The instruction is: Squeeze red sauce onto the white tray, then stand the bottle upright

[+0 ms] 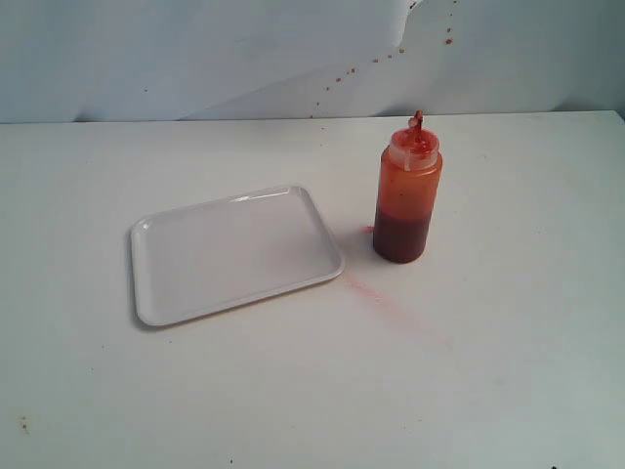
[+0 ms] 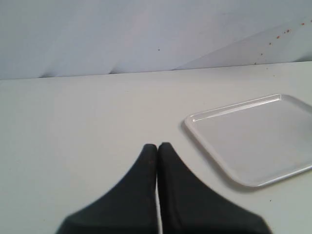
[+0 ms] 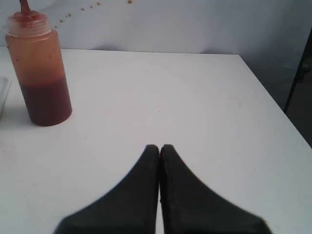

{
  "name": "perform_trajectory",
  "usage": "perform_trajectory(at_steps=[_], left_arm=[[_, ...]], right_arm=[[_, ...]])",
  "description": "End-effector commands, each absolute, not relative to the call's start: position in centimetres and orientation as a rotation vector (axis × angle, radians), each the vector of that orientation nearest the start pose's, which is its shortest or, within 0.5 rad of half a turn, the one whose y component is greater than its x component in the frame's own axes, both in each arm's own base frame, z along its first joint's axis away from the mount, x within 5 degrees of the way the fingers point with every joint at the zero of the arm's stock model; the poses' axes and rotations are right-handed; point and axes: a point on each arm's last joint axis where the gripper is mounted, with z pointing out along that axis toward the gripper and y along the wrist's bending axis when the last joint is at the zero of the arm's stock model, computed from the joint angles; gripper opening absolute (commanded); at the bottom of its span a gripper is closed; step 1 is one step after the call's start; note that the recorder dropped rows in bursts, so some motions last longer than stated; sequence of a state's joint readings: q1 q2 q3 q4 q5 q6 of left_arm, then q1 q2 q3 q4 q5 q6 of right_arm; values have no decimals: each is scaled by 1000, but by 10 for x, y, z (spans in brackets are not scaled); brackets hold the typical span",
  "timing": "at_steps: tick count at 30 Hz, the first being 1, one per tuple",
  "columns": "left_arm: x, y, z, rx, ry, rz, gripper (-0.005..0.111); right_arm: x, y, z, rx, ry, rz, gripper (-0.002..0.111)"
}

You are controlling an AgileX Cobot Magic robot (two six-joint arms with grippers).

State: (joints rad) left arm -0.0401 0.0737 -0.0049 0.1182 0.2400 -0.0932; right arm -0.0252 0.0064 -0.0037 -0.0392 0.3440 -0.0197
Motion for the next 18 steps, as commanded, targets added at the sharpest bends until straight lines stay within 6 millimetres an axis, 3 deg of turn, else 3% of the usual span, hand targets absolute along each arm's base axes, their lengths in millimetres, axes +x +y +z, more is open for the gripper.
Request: perform_trajectory(at_steps=[1, 15, 17, 18], left_arm=[[60, 0, 189, 38, 1777, 3, 1], [61, 0, 192, 54, 1739, 20, 1], [62, -1, 197, 48, 1683, 0, 1], [62, -3, 207, -30, 1579, -99, 1]], right_arm=[[53, -3, 182, -15, 1825, -77, 0], [53, -3, 182, -15, 1825, -77, 0], [53, -3, 182, -15, 1825, -77, 0], [53, -3, 182, -15, 1825, -77, 0]])
